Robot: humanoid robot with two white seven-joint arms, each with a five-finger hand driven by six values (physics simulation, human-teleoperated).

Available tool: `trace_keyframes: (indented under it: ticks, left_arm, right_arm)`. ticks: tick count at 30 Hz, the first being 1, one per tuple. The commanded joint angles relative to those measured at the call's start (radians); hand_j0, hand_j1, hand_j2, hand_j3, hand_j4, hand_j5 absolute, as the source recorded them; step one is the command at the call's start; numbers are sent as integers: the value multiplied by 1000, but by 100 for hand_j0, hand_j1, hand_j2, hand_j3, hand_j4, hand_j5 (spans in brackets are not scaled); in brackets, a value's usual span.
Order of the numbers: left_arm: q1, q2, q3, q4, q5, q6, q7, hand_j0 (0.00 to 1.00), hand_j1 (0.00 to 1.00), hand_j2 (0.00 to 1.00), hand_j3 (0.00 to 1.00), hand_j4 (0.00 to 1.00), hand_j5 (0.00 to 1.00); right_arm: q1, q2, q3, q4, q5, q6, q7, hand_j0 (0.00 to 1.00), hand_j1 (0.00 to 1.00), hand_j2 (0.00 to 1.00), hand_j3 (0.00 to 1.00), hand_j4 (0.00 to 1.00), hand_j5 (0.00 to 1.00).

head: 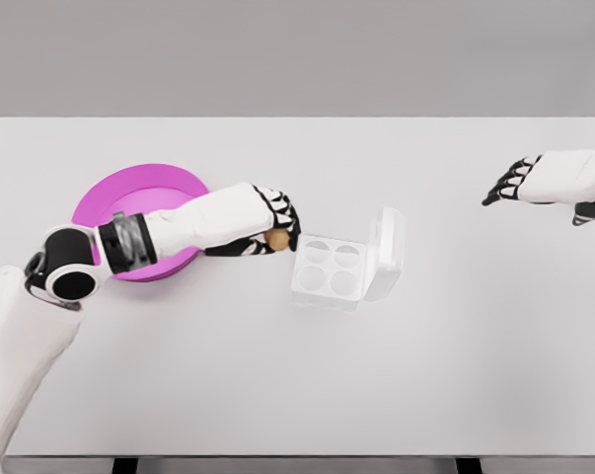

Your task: Pack egg into the box and close the box lid

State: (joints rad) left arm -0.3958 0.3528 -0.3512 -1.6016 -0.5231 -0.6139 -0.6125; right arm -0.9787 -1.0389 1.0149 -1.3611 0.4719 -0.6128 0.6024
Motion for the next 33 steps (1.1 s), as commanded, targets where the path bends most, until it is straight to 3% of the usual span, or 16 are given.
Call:
trace_keyframes:
  ticks: [1, 33]
  left_arm:
    - [0, -12, -8, 0, 3, 3, 2, 43, 43, 43, 43, 43, 43]
    - [-12, -163, -61, 140, -55, 3, 2, 44, 44, 44, 44, 44, 44]
  right_arm:
    - [0, -1, -1, -1, -2, 2, -1, 100, 100, 100, 100, 100, 100]
    - [0, 0, -1, 0, -2, 2, 0, 100, 100, 100, 100, 100, 100]
